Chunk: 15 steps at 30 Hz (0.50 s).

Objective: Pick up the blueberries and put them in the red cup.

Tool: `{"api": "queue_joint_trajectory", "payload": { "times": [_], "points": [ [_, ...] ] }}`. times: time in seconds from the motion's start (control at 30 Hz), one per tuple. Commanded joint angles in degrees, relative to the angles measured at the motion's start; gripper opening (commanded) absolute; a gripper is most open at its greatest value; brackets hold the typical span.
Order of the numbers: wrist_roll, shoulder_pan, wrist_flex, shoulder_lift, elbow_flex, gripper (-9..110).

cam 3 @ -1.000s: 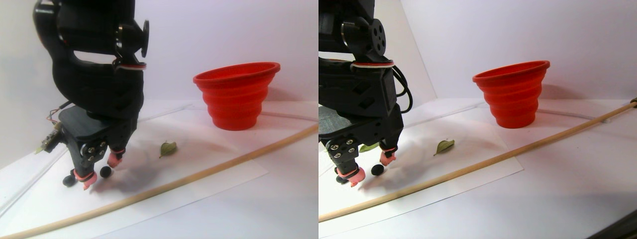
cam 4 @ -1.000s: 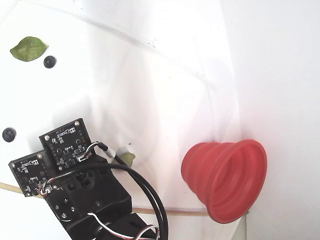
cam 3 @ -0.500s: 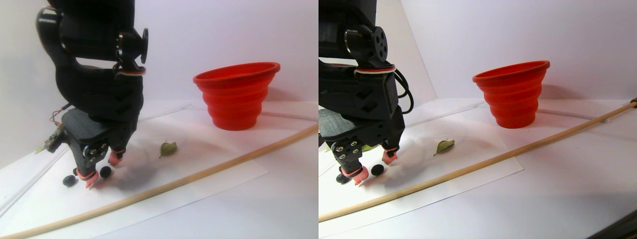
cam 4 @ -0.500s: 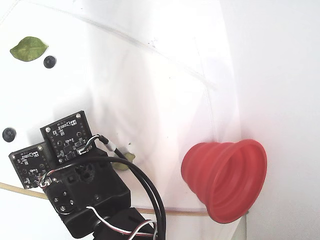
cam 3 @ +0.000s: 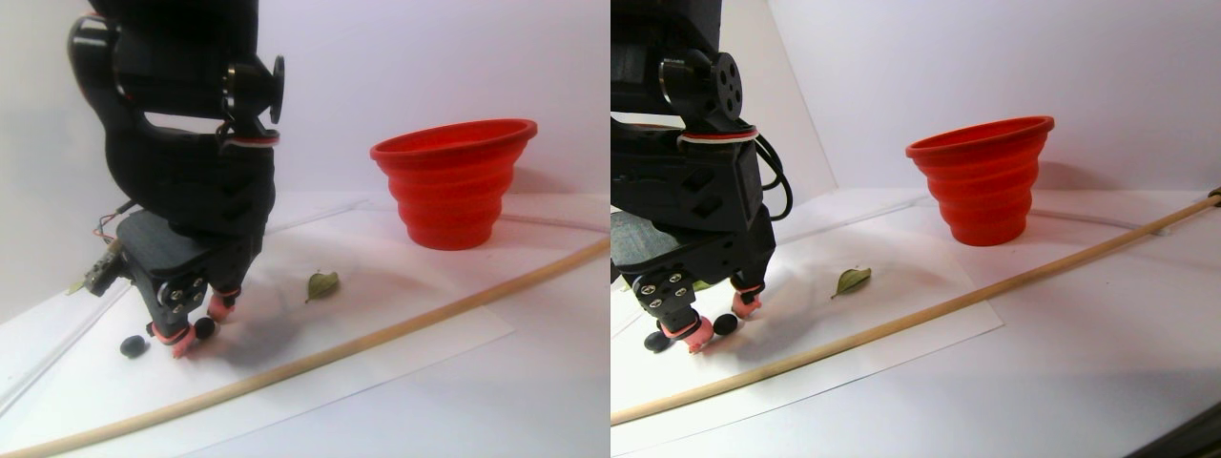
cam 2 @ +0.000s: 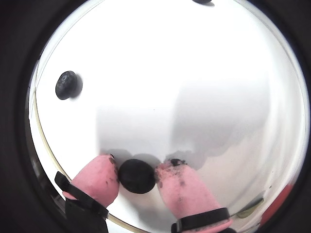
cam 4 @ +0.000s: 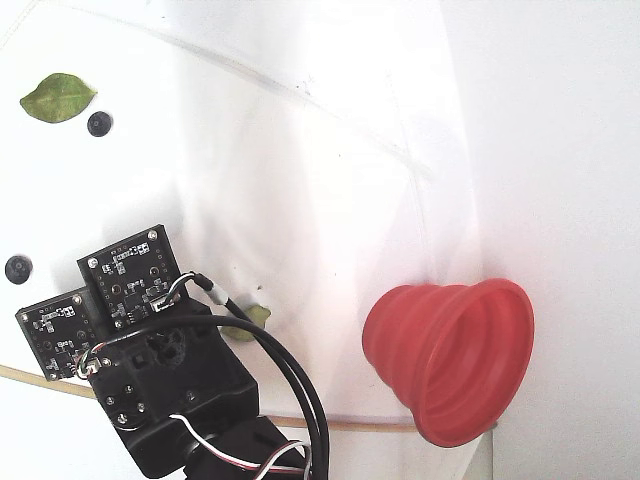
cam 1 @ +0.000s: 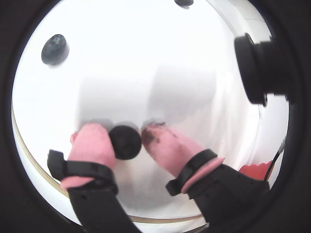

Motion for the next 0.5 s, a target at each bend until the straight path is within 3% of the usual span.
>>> {"api": "queue_joint_trajectory", "payload": {
  "times": [0.0, 0.47],
  "points": [
    [0.4, -0.2, 0.0, 0.3, -0.6, 14],
    [2.2, -0.2, 2.5, 3.9, -0.7, 11]
  ]
}}
